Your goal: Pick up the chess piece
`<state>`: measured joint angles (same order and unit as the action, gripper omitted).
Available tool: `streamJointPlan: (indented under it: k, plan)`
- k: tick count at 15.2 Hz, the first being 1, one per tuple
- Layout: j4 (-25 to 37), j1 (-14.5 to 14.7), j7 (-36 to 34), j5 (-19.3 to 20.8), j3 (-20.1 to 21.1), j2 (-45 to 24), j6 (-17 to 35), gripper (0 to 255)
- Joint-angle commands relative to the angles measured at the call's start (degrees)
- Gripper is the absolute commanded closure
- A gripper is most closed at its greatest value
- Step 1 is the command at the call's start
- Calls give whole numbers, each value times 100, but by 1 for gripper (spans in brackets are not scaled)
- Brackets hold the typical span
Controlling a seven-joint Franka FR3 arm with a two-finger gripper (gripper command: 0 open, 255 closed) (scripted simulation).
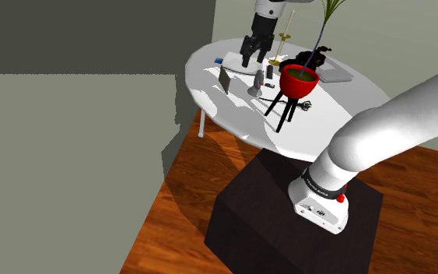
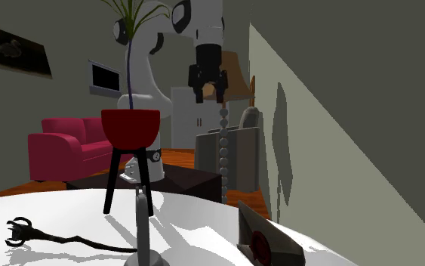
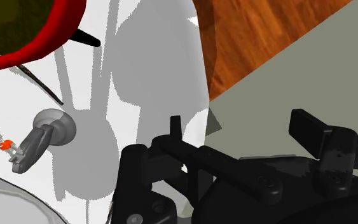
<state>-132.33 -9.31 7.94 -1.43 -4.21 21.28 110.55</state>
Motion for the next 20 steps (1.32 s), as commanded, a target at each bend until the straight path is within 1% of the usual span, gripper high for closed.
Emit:
streamJointPlan:
  k: [1, 6, 11, 20]
  plan:
    - [174, -102, 30, 46, -116, -350, 155, 0]
    - [700, -321, 83, 81, -376, -1246, 473, 0]
    - [1339, -538, 153, 29, -621, -2150, 682, 0]
    - [2781, -1013, 290, -248, -971, -3801, 776, 0]
